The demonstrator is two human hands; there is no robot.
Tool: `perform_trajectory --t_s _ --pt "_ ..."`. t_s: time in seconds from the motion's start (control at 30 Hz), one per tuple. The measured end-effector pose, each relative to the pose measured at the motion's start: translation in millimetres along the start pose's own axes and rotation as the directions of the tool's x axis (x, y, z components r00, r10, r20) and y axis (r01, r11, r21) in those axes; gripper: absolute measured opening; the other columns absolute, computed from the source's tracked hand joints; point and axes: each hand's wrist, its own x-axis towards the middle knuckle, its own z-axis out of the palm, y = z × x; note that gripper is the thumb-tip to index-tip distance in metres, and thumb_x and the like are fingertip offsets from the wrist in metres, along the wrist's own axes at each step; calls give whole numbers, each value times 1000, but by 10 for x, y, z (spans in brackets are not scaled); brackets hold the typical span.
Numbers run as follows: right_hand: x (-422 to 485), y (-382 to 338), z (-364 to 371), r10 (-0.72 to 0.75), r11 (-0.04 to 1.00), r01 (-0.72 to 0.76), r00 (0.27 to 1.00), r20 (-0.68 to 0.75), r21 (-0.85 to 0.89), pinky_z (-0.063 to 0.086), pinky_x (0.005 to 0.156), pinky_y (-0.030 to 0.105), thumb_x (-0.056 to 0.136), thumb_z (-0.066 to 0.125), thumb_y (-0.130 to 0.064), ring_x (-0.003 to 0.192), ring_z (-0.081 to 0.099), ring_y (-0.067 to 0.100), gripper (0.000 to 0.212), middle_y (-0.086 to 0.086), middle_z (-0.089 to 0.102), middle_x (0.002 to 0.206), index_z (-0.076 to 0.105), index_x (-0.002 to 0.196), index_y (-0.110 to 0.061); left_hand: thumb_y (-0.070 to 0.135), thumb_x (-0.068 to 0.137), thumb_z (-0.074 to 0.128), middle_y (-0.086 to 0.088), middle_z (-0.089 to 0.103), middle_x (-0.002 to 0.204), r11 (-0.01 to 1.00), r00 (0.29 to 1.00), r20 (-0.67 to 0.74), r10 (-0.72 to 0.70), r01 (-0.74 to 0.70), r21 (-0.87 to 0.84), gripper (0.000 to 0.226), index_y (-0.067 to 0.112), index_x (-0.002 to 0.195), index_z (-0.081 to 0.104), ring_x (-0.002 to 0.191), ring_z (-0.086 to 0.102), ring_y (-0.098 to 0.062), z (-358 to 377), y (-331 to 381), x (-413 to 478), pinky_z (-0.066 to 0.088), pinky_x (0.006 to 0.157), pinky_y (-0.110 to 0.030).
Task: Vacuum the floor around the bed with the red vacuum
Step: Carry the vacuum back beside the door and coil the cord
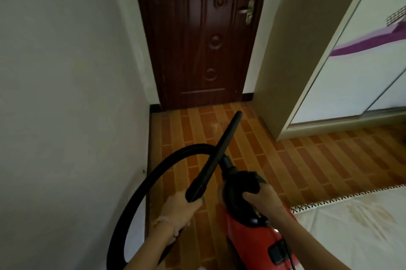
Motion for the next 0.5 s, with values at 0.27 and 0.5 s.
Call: perform_trajectory --t_s 0.27,0.5 --pt "1382 -925 -165 -30 999 30 999 25 13 39 46 24 86 65 -20 56 57 19 13 8 61 69 60 93 -10 36 85 64 -1 56 61 999 999 3 -35 35 -29 30 7 95 63 43 49 -11 -588 677 1404 36 43 -19" --pt "2812 -1544 -367 -41 999 40 993 111 11 42 54 27 84 65 -18 64 62 27 6 6 61 69 60 84 -16 33 83 66 -2 54 56 982 989 19 -148 150 -118 25 9 88 62 42 49 -14 -871 1262 2696 39 45 -22"
